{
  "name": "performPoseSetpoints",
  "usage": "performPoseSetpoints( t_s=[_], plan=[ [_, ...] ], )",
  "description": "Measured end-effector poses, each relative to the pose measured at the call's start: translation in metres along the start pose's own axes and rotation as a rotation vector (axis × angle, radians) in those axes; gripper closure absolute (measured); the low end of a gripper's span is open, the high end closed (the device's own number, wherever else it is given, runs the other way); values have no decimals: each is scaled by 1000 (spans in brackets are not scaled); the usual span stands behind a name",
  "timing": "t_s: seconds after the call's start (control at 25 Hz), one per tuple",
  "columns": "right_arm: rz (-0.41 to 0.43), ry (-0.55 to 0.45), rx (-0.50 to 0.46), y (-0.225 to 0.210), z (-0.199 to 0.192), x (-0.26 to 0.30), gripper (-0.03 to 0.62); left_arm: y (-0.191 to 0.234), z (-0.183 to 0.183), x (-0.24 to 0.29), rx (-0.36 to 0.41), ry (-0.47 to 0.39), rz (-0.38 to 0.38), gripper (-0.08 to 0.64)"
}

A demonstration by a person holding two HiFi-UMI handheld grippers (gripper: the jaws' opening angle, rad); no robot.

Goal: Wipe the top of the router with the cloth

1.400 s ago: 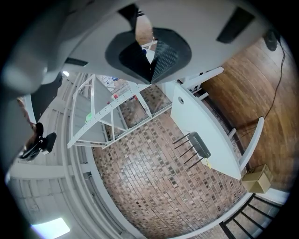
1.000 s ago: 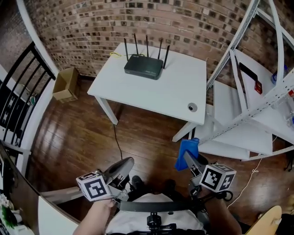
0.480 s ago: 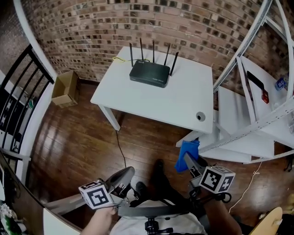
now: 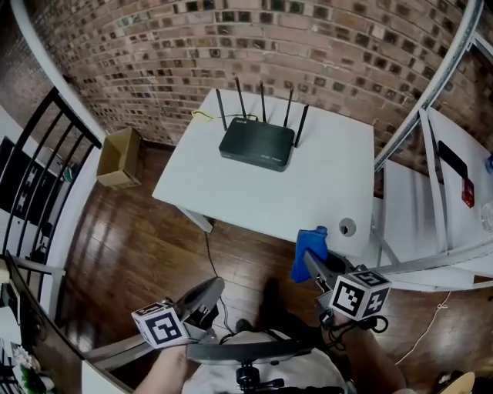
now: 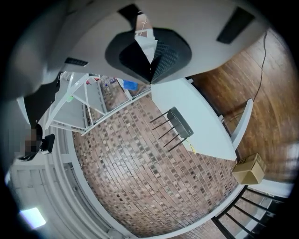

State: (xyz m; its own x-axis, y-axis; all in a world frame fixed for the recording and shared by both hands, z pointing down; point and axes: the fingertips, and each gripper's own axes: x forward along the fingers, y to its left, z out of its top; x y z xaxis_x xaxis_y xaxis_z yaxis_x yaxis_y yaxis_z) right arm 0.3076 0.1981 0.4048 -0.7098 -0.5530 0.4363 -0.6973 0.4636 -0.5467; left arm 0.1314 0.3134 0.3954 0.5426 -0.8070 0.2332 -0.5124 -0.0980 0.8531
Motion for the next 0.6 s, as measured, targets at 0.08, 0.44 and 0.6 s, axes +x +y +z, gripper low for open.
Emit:
performPoseSetpoints(
  t_s=[0.08, 0.44, 0.6],
  plan=[
    [-4, 10, 11, -20, 19, 13, 472, -6, 15, 28, 8, 0, 6, 558],
    [-53, 35, 81, -85, 75, 64, 472, -9, 67, 101, 24, 16, 49, 558],
    [-73, 42, 95, -100, 87, 86, 472, -1, 95, 118, 46, 18, 54, 558]
  ],
)
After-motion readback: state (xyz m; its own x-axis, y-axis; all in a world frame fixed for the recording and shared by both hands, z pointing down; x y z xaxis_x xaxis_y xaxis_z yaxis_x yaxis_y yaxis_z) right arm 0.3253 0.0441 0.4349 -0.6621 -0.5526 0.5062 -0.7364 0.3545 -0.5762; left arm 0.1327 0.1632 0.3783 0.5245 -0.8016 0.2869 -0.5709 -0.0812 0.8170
